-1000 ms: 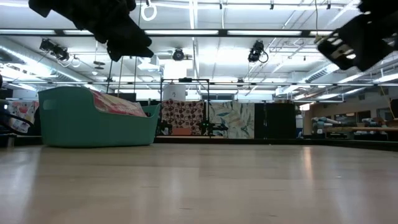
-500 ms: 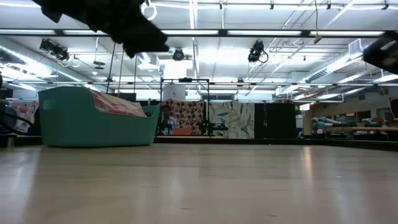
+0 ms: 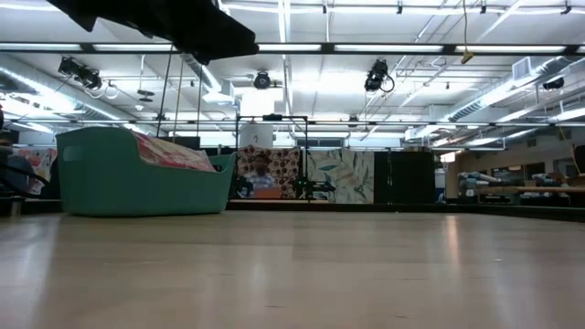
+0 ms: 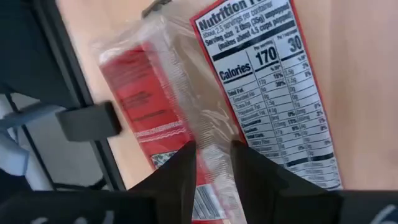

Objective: Sort popcorn bags into baskets
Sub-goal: Put the red popcorn bag into the green bin

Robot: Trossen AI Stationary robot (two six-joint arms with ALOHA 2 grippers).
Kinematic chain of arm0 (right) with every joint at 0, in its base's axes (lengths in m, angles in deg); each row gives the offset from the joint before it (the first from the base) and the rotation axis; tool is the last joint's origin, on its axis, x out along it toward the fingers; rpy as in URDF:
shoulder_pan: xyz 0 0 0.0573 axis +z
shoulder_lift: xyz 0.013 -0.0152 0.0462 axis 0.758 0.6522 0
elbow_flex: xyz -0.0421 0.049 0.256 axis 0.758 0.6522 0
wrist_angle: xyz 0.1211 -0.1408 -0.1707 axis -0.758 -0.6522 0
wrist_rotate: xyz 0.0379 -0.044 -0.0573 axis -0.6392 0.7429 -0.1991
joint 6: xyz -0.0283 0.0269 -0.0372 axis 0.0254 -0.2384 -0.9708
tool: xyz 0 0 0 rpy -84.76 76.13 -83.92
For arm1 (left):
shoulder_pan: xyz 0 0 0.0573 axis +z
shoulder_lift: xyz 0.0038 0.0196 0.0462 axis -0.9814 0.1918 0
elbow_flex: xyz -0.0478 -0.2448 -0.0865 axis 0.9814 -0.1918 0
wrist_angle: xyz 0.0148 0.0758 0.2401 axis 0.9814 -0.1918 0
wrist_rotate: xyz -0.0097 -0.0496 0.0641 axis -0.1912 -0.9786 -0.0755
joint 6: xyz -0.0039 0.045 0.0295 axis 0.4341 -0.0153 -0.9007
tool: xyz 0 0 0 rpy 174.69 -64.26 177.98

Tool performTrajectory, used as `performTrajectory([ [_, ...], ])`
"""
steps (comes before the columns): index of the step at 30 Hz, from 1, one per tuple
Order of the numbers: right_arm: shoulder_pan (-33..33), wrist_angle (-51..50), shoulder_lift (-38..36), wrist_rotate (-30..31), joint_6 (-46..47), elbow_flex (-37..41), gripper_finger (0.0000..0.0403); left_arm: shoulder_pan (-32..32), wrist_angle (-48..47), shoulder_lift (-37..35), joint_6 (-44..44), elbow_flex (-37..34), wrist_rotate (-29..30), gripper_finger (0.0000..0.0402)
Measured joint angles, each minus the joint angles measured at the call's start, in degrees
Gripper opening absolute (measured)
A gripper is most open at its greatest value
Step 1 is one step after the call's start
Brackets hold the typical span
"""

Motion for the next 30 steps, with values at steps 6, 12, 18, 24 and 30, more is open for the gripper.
performTrajectory([
  [6,-4.6,-5.7,1.6,1.9,-7.5,-0.3,0.0099,0.1,1.1,0.0,0.2,0.0,0.0,0.0183],
  [12,-14.7,-2.1,1.5,22.2,-27.0,-1.4,0.0093,-0.2,0.8,0.3,3.2,0.0,0.0,0.0183],
  [18,-22.6,0.0,1.6,30.3,-42.6,-6.6,0.0093,-1.4,-1.3,1.9,3.2,0.0,-0.6,0.0183],
  [24,-24.0,-10.1,1.4,30.5,-42.8,-13.0,0.0093,-3.1,-2.8,9.6,3.2,0.5,-4.5,0.0183],
  [30,-22.1,-19.1,1.2,29.6,-33.7,-14.2,0.0093,-4.3,-8.9,17.4,3.2,6.5,-4.5,0.0183],
])
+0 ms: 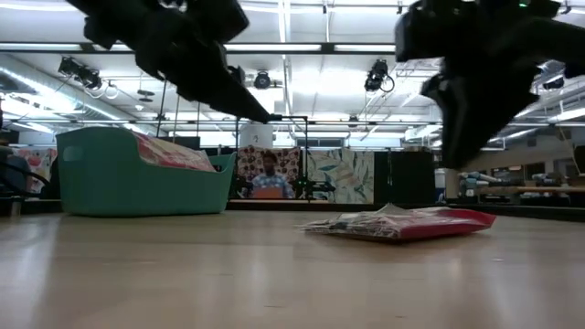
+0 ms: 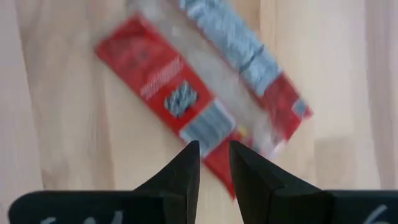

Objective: Sort popcorn bags into baskets
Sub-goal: Put the red popcorn bag into the green bin

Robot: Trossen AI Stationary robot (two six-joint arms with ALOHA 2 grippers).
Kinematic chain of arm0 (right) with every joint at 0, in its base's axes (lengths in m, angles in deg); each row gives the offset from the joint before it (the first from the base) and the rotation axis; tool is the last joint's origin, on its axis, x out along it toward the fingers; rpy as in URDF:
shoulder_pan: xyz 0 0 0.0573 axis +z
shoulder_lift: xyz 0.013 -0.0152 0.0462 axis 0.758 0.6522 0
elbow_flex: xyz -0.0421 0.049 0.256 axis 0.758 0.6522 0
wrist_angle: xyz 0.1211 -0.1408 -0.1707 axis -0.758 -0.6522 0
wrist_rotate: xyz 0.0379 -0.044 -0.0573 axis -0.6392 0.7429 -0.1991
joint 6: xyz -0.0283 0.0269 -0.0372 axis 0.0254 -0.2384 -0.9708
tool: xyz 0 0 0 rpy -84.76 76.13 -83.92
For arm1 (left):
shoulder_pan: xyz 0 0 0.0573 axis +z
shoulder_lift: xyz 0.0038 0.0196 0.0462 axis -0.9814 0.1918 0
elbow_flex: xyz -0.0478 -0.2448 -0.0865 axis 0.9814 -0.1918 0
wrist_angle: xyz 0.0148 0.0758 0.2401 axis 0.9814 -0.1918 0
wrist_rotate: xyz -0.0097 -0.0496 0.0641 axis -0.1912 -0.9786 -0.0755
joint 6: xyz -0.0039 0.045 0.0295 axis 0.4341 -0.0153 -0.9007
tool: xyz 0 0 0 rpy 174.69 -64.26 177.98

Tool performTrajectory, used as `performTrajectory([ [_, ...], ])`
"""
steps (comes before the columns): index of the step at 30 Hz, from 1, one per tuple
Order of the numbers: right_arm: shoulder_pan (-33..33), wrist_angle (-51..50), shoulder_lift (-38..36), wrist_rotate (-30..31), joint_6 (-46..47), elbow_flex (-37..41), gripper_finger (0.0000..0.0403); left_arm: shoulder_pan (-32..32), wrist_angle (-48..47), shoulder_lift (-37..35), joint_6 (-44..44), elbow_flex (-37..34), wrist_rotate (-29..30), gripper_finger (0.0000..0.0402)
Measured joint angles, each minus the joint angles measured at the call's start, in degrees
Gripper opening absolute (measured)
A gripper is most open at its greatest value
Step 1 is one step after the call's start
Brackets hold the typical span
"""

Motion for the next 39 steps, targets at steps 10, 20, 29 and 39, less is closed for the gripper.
performTrajectory([
  [10,6.9,6.2,0.1,9.0,-5.8,6.2,0.0093,-0.7,-6.3,11.0,-3.1,9.5,0.0,0.0183],
  [20,9.6,20.7,0.4,12.1,-17.1,11.1,0.0103,-0.6,4.4,20.1,-3.6,11.1,-0.1,0.0183],
  [29,9.3,23.6,2.8,12.2,-18.2,11.1,0.0158,-0.6,12.4,25.9,-1.2,11.0,-4.6,0.0183],
  [39,9.5,24.9,8.2,18.5,-21.2,11.1,0.018,-0.9,13.4,30.1,0.1,11.1,-5.3,0.0183],
])
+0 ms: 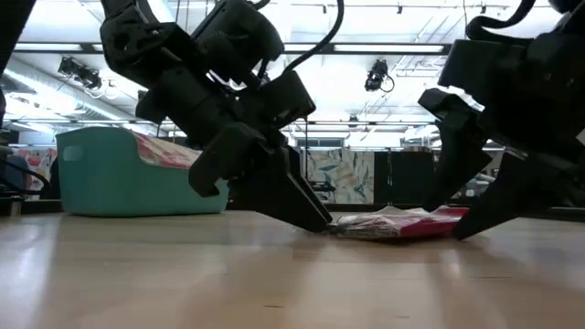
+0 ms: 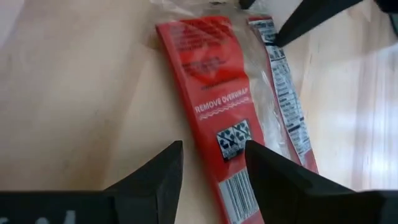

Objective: Sort popcorn bags into baskets
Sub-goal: Put the red popcorn bag into the green bin

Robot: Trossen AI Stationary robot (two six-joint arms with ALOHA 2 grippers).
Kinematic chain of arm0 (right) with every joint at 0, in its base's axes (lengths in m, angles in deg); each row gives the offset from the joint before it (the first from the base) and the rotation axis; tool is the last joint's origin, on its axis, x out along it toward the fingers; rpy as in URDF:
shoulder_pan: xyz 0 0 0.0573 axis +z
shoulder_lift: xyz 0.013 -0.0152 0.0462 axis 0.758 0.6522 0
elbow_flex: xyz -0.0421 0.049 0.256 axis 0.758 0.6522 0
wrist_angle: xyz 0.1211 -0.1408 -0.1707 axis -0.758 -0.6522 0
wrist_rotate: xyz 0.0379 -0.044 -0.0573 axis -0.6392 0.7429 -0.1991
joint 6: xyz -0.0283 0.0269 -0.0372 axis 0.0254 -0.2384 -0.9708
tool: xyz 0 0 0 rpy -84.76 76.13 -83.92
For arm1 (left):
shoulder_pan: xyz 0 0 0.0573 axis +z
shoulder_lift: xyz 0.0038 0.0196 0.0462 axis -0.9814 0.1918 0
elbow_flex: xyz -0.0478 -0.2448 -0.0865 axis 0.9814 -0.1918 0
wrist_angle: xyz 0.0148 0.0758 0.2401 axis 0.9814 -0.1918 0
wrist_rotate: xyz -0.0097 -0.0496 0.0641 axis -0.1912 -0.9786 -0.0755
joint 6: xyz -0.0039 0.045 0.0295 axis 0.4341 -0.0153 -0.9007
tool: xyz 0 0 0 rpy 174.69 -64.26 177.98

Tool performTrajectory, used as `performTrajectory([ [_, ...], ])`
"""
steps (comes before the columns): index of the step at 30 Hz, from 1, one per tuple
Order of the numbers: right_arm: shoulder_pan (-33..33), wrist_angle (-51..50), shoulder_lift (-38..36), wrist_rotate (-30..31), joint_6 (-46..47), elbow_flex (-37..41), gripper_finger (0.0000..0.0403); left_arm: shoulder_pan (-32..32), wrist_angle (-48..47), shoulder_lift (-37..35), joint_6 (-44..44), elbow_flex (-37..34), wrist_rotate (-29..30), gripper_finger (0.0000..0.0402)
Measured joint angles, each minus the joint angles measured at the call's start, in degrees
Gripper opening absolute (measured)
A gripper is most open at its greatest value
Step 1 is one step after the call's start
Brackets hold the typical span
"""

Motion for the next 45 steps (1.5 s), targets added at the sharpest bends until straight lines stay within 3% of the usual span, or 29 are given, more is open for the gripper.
performTrajectory([
  [14,-3.6,6.4,0.5,8.8,-15.3,0.0,0.0166,0.0,-0.4,0.0,0.3,-0.1,-0.1,0.0183],
  [24,-4.4,8.4,0.4,8.3,-16.5,0.0,0.0056,-1.5,-2.3,-5.3,1.4,-0.1,1.1,0.0183],
  [28,-6.2,4.4,-1.7,3.9,-10.9,-0.5,0.0022,-2.9,-6.3,-8.7,-3.2,-0.1,7.6,0.0184],
  [36,-10.9,1.9,-8.5,-6.9,-3.4,-1.0,0.0038,-5.4,-8.0,-10.8,-7.5,-0.1,15.0,0.0241],
  [40,-12.5,2.9,-10.6,-10.4,-0.4,-1.0,0.0039,-5.4,-8.2,-10.4,-8.8,-0.1,16.3,0.0264],
  [45,-13.9,6.6,-12.2,-14.5,3.2,-1.0,0.0032,-5.3,-7.8,-10.4,-9.1,-0.1,17.3,0.025],
])
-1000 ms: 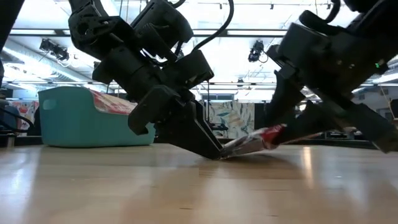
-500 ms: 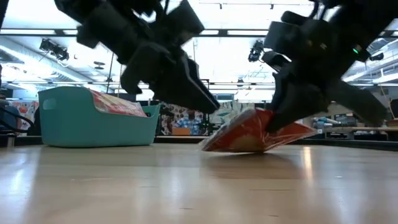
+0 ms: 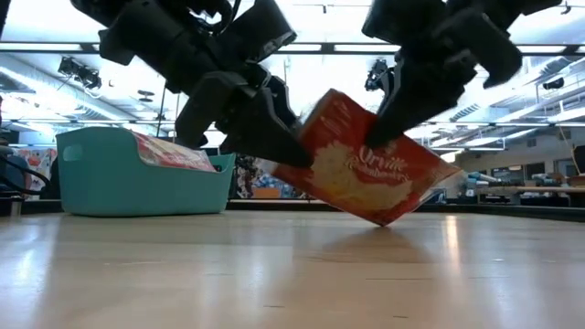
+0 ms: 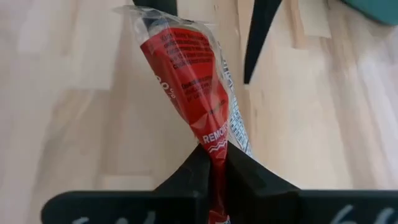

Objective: Sort popcorn bags into baskets
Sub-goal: Put the red popcorn bag into the green bin

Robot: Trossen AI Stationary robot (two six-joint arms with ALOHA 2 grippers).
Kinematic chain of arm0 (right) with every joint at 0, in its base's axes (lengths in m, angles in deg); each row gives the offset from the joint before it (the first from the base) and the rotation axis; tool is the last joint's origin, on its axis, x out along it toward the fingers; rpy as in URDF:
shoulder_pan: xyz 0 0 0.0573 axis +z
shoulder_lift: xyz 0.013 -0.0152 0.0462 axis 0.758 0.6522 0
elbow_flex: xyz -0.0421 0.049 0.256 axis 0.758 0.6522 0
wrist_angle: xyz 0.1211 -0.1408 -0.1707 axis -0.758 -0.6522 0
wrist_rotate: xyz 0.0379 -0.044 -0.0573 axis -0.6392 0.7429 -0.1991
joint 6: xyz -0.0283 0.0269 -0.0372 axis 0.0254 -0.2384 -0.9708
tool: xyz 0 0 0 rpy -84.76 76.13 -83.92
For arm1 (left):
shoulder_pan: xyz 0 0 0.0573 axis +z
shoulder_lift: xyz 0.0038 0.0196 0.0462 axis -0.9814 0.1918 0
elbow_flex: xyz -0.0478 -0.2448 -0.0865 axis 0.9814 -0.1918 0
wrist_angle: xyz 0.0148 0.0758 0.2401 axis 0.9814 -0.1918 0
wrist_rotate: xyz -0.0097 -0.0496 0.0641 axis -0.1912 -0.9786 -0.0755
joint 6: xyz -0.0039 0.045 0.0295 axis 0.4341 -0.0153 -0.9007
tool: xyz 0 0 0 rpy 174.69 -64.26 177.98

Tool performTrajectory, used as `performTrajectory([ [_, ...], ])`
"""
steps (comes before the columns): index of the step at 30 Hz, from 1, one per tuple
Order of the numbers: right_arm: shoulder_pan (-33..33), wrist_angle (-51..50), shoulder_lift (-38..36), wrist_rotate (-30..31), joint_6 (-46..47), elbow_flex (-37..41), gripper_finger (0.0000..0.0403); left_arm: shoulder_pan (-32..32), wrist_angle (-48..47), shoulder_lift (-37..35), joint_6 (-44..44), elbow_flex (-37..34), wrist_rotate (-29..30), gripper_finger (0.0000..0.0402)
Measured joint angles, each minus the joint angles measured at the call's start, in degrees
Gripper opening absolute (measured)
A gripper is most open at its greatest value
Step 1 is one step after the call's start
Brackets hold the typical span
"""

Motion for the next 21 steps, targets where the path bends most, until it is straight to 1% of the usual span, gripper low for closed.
performTrajectory([
  [5,-1.8,2.5,-0.3,-3.6,4.3,0.0,0.0036,0.1,-0.2,-0.2,0.4,0.0,0.0,0.0211],
  [11,-3.7,5.7,-0.3,-7.1,6.7,0.0,0.0039,0.3,-1.1,-0.9,6.4,0.0,0.0,0.0154],
  [17,-4.8,8.6,-0.3,-9.7,5.1,0.0,0.0043,0.4,-3.5,-1.8,12.2,0.1,0.0,0.01],
  [21,-4.9,8.8,-0.6,-9.9,1.6,0.0,0.0068,0.8,-6.5,-3.4,15.6,0.0,-0.2,0.0061],
])
